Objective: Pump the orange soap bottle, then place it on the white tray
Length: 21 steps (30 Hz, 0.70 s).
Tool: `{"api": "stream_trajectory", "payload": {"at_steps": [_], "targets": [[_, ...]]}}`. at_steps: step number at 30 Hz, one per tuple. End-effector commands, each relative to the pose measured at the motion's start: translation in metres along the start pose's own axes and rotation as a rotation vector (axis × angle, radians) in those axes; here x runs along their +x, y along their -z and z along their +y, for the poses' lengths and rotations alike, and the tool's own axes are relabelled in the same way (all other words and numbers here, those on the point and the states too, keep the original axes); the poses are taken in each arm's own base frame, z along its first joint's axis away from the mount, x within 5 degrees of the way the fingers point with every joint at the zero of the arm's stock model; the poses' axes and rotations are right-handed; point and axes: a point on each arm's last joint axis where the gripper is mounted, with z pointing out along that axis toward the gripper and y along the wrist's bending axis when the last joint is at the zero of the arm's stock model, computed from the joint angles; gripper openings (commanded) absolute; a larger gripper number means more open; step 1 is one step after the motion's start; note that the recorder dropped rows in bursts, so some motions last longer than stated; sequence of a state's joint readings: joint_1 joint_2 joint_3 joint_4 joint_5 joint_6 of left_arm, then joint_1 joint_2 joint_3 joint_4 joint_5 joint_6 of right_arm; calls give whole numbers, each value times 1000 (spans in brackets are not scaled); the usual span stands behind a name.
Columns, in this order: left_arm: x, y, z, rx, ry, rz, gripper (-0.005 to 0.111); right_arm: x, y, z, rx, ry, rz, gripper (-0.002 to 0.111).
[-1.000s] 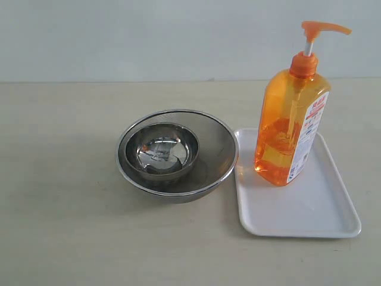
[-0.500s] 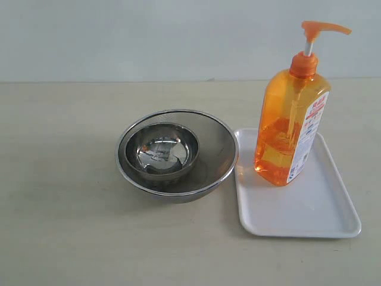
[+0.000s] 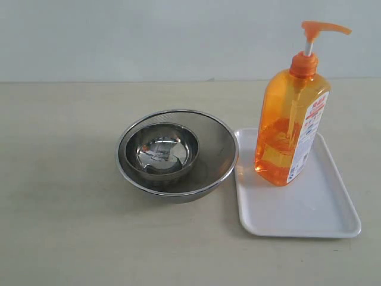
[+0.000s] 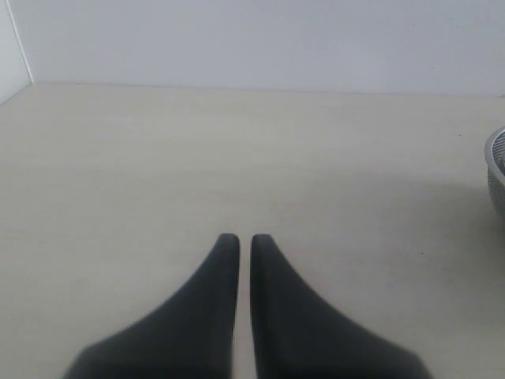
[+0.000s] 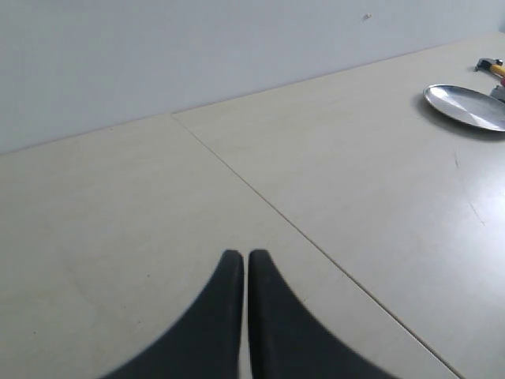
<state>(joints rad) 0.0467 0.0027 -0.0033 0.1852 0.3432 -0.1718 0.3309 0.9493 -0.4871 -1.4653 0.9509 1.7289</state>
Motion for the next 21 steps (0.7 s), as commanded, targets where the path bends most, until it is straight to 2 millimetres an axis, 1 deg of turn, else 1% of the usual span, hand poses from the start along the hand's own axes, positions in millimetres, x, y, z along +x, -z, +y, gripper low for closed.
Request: {"api": "stream_trajectory", "payload": {"at_steps": [1,4,7,9,11,12,14,15,18,21], "targets": [[1,0,0,0,2,1,5,-2,1,-2,-1,-9,-11,0],[1,0,0,0,2,1,5,-2,1,3,-50,-18,-4,0],[1,0,0,0,2,1,5,2,2,9,-118,-88,40,0],[1,0,0,0,2,1,5,4,3,17,-200,-118,73,0],[1,0,0,0,2,-1,5,5,6,28,-320,-146,100,0],[1,0,0,0,2,-1,5,4,9,34,-400,-120,85,0],[1,0,0,0,2,-1,5,-1,15,47,-566,13,6,0],[1,0,0,0,2,-1,5,-3,19,53,-639,47,-19,0],[1,0,0,0,2,-1,5,-6,27,62,-761,-59,42,0],[1,0,0,0,2,-1,5,-11,30,64,-789,-91,50,0]]}}
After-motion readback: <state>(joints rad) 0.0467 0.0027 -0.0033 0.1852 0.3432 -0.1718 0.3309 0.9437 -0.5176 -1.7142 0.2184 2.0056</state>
